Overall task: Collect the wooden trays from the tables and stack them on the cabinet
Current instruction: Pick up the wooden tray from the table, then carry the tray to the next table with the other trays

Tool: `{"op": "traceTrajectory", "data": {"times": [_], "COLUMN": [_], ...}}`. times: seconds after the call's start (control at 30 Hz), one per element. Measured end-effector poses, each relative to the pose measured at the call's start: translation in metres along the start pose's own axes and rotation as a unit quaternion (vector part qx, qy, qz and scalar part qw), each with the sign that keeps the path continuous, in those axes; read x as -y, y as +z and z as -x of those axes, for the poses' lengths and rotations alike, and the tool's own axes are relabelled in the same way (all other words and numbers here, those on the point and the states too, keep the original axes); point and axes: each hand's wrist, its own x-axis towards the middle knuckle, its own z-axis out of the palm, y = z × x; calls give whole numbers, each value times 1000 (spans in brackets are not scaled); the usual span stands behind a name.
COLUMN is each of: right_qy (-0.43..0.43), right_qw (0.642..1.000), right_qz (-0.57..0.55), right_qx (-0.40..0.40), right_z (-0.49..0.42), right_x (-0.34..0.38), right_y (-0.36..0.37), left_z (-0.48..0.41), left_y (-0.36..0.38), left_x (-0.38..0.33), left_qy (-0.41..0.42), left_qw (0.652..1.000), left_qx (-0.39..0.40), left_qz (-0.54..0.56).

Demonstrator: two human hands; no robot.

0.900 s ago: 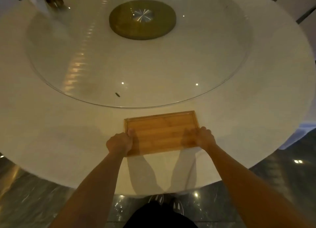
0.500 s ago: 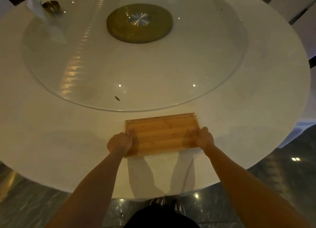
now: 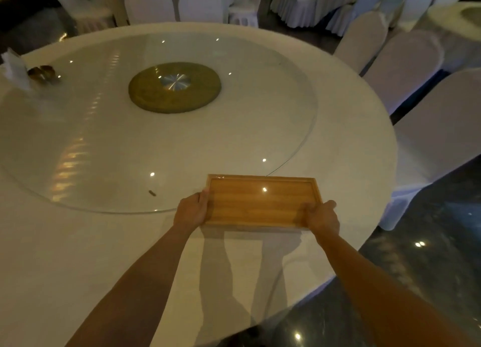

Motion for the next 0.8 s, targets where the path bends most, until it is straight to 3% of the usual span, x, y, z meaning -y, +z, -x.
{"op": "traceTrajectory", "data": {"times": [0.2, 0.33, 0.5, 0.8], "right_qy": [-14, -28, 4, 32], "right_qw": [990, 978, 957, 939], "right_qz": [-49, -116, -116, -129], "right_qx": [-128, -172, -266, -318], "right_z": [-14, -11, -8, -20], "right_x": [-11, -33, -73, -165], "right_y": [-73, -136, -211, -322], "left_z": [-17, -11, 14, 72], "left_y": [15, 39, 83, 187], "left_x": [-92, -159, -240, -355], "left_qy": [101, 175, 257, 311], "left_qw": [991, 977, 955, 921], "left_qx": [62, 93, 124, 218], "left_qz": [61, 79, 82, 88]}}
